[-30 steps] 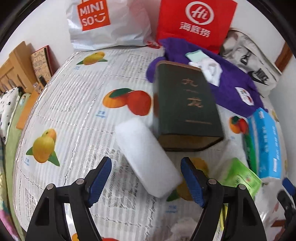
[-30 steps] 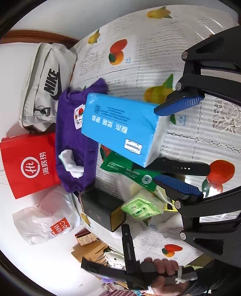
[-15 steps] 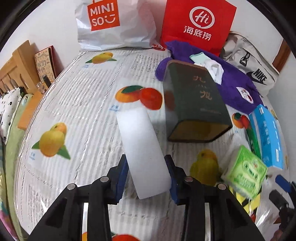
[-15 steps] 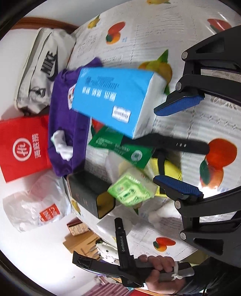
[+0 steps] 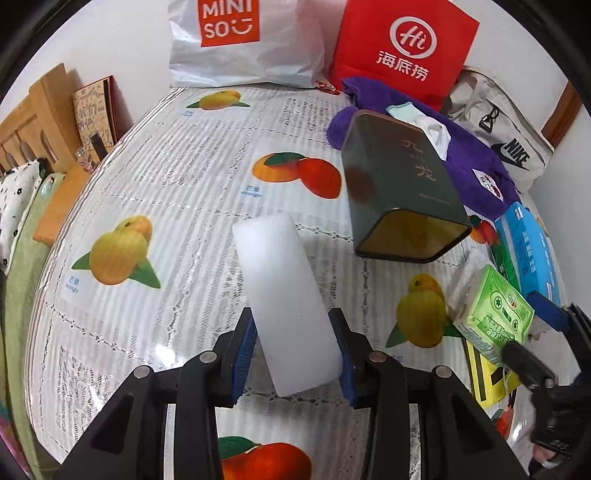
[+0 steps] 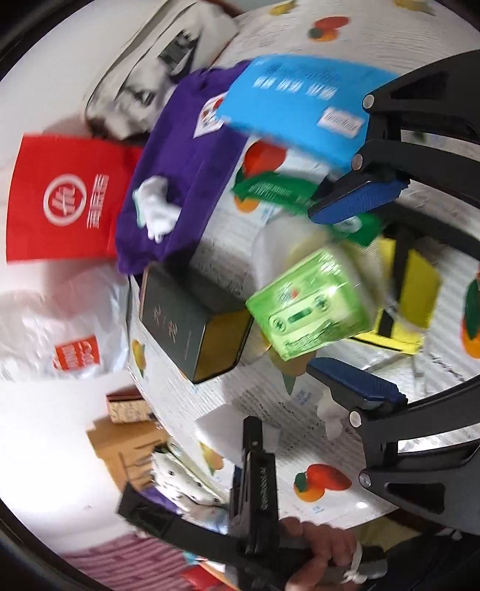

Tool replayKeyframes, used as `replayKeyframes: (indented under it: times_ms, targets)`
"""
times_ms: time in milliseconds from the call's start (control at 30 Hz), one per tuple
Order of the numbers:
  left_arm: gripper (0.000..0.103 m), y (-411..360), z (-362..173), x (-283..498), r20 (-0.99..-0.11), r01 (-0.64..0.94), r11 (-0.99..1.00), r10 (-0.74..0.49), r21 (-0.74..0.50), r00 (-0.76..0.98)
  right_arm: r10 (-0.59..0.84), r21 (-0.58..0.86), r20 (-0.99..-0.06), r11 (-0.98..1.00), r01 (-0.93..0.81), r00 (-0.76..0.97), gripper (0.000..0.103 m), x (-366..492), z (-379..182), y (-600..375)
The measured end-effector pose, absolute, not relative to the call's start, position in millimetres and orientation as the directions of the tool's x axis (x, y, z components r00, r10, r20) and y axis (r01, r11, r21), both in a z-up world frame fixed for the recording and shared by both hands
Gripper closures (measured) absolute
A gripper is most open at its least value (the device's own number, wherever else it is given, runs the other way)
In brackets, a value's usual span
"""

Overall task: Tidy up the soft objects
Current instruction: 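Grasp the green tissue pack with the right tool while the left tool holds the sponge, then carry the sponge and green tissue pack over the purple towel with both tools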

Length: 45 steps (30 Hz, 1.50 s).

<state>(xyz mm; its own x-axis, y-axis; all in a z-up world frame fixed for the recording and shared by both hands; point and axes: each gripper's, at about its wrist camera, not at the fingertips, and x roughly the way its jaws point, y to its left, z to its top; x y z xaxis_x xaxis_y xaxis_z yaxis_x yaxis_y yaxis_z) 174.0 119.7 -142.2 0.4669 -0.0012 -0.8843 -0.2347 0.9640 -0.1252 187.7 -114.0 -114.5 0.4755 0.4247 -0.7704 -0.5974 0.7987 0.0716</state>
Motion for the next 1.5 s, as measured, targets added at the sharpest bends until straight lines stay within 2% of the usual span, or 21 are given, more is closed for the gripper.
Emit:
replayKeyframes:
  times_ms: [233,267,333,667,833,1133,1500]
  targets:
    - [0.064,123,-144,172,-0.884,-0.226,0.964,-0.018,-0.139,0.467,0.374,-0.027,-0.800,0.758,-0.651,0.469,0.029,193,-135,-85]
    - [0.064,123,-144,172,-0.884,-0.225,0.965,-0.018,-0.138,0.467,0.366,-0.044,-0.800,0.755,-0.654,0.475,0.039,192,-137,-83]
    - [0.064,123,-144,171,-0.884,-0.222,0.966,-0.017,-0.136,0.468,0.359,-0.067,-0.789,0.756,-0.651,0.498,0.040,190,-137,-82]
    - [0.064,109,-134,159,-0.871,-0.192,0.970,-0.035,-0.147,0.490,0.480,0.094,-0.723,0.781,-0.618,0.497,0.040,163,-100,-119]
    - [0.064,96,-134,149,-0.869,-0.172,0.972,-0.056,-0.160,0.492,0.457,0.103,-0.714,0.817,-0.567,0.530,0.040,146,-95,-148]
    - [0.064,76,-144,134,-0.875,-0.134,0.976,-0.086,-0.169,0.476,0.344,0.115,-0.760,0.906,-0.406,0.552,0.040,131,-121,-211]
    - [0.064,62,-148,132,-0.865,-0.114,0.987,-0.040,-0.111,0.500,0.303,0.136,-0.793,0.933,-0.332,0.528,0.040,131,-154,-236]
